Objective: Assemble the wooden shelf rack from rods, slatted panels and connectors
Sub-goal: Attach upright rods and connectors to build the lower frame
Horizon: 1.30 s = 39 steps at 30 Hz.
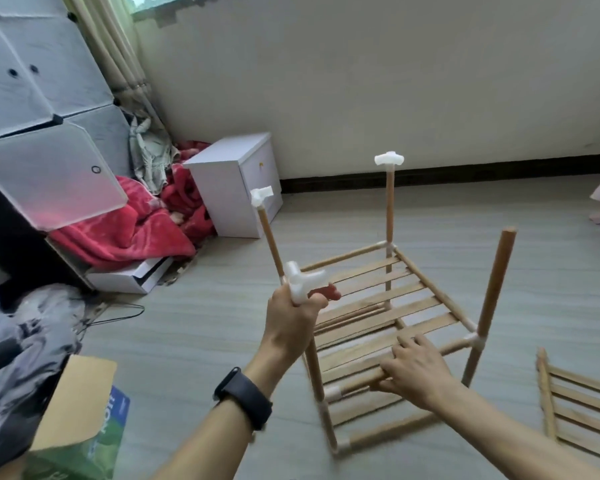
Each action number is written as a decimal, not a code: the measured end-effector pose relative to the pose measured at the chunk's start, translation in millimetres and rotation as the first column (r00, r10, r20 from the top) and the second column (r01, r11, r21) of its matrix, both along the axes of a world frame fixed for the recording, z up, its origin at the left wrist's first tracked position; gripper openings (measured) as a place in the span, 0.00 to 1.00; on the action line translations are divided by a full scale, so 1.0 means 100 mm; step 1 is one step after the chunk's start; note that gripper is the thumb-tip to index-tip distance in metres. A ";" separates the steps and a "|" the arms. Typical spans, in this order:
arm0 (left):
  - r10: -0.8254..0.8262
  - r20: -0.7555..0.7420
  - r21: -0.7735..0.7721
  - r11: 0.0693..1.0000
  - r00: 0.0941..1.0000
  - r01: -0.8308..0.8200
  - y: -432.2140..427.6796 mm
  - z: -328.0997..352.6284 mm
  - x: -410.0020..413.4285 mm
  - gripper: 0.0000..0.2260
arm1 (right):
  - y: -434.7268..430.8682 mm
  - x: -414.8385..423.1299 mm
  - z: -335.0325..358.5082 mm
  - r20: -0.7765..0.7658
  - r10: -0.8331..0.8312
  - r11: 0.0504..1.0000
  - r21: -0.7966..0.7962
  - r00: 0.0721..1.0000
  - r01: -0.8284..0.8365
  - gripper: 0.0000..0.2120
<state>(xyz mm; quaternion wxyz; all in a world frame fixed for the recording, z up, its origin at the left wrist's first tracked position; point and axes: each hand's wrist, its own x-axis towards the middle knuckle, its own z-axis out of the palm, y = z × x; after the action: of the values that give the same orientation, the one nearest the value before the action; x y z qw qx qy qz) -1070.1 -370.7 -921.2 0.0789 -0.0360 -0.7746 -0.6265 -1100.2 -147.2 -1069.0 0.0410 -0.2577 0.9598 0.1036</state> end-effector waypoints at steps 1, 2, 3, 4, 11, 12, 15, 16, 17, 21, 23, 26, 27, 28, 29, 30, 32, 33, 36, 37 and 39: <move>0.009 0.000 0.065 0.998 1.000 -0.009 0.05 0.00 -0.02 0.05 | -0.02 0.01 -0.01 0.026 -0.010 1.000 -0.015 1.000 0.011 0.32; 0.025 -0.007 0.118 0.993 1.000 -0.024 0.10 0.00 -0.04 0.05 | -0.04 0.01 -0.03 0.054 -0.029 0.999 -0.038 0.998 0.031 0.33; 0.040 -0.038 0.139 0.990 0.998 -0.034 0.13 0.01 -0.05 0.07 | -0.05 0.00 -0.04 0.080 -0.055 0.996 -0.063 0.995 0.060 0.32; 0.042 -0.079 0.154 0.988 0.996 -0.029 0.16 0.00 -0.06 0.10 | -0.04 -0.01 -0.04 0.099 -0.087 0.992 -0.086 0.991 0.096 0.32; 0.019 -0.161 0.140 0.990 0.987 0.004 0.20 -0.03 -0.22 0.16 | 0.02 -0.16 -0.14 0.078 -0.200 0.964 -0.161 0.977 0.210 0.25; 0.016 -0.143 0.172 0.985 0.990 0.009 0.20 -0.02 -0.25 0.14 | 0.03 -0.18 -0.17 0.071 -0.203 0.962 -0.171 0.977 0.212 0.26; -0.053 -0.157 0.249 0.964 0.986 0.091 0.16 0.00 -0.31 0.17 | 0.04 -0.23 -0.21 0.052 -0.201 0.959 -0.194 0.978 0.208 0.26; -0.071 -0.171 0.265 0.957 0.983 0.115 0.14 -0.01 -0.31 0.19 | 0.04 -0.24 -0.22 0.047 -0.203 0.958 -0.199 0.978 0.208 0.26; -0.080 -0.186 0.271 0.954 0.979 0.129 0.12 -0.02 -0.30 0.19 | 0.04 -0.24 -0.23 0.043 -0.204 0.957 -0.203 0.978 0.209 0.26; -0.038 -0.218 0.251 0.964 0.975 0.094 0.11 -0.04 -0.27 0.29 | 0.02 -0.24 -0.23 0.036 -0.202 0.953 -0.221 0.979 0.205 0.26; 0.019 -0.154 0.312 0.950 0.988 0.031 0.15 0.02 -0.29 0.33 | 0.02 -0.25 -0.21 0.032 -0.199 0.955 -0.218 0.979 0.202 0.26; 0.087 -0.049 0.418 0.906 0.995 -0.058 0.20 0.11 -0.38 0.20 | 0.02 -0.26 -0.21 0.031 -0.195 0.957 -0.212 0.980 0.197 0.26; 0.101 -0.044 0.404 0.912 0.994 -0.075 0.23 0.13 -0.42 0.18 | 0.03 -0.26 -0.21 0.025 -0.193 0.958 -0.212 0.981 0.194 0.26; 0.107 -0.039 0.389 0.917 0.993 -0.084 0.26 0.15 -0.46 0.18 | 0.04 -0.26 -0.21 0.017 -0.193 0.957 -0.216 0.981 0.192 0.27; 0.117 -0.025 0.383 0.918 0.993 -0.099 0.28 0.15 -0.50 0.19 | 0.05 -0.25 -0.22 0.007 -0.191 0.956 -0.223 0.982 0.188 0.27; 0.131 -0.011 0.390 0.913 0.991 -0.116 0.30 0.15 -0.54 0.20 | 0.06 -0.25 -0.22 -0.002 -0.189 0.955 -0.235 0.982 0.183 0.27; 0.149 -0.008 0.398 0.907 0.989 -0.133 0.30 0.13 -0.60 0.22 | 0.06 -0.24 -0.23 -0.014 -0.188 0.950 -0.256 0.982 0.178 0.27; 0.150 -0.013 0.395 0.909 0.989 -0.133 0.28 0.13 -0.63 0.21 | 0.06 -0.24 -0.23 -0.019 -0.191 0.947 -0.265 0.981 0.179 0.27; 0.133 -0.023 0.395 0.912 0.991 -0.114 0.21 0.08 -0.65 0.21 | 0.05 -0.24 -0.24 -0.022 -0.190 0.945 -0.274 0.982 0.177 0.26; 0.129 -0.033 0.404 0.909 0.991 -0.104 0.19 0.06 -0.64 0.21 | 0.05 -0.24 -0.25 -0.020 -0.188 0.946 -0.271 0.982 0.176 0.26; 0.143 -0.059 0.411 0.906 0.988 -0.107 0.22 0.04 -0.60 0.20 | 0.05 -0.25 -0.24 -0.009 -0.186 0.949 -0.259 0.982 0.178 0.26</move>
<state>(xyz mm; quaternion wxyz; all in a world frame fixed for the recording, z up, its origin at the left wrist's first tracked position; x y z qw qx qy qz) -1129.6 -348.2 -917.5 0.1586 0.0034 -0.6241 -0.7651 -1125.2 -141.8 -1092.7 0.0009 -0.1695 0.9853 -0.0215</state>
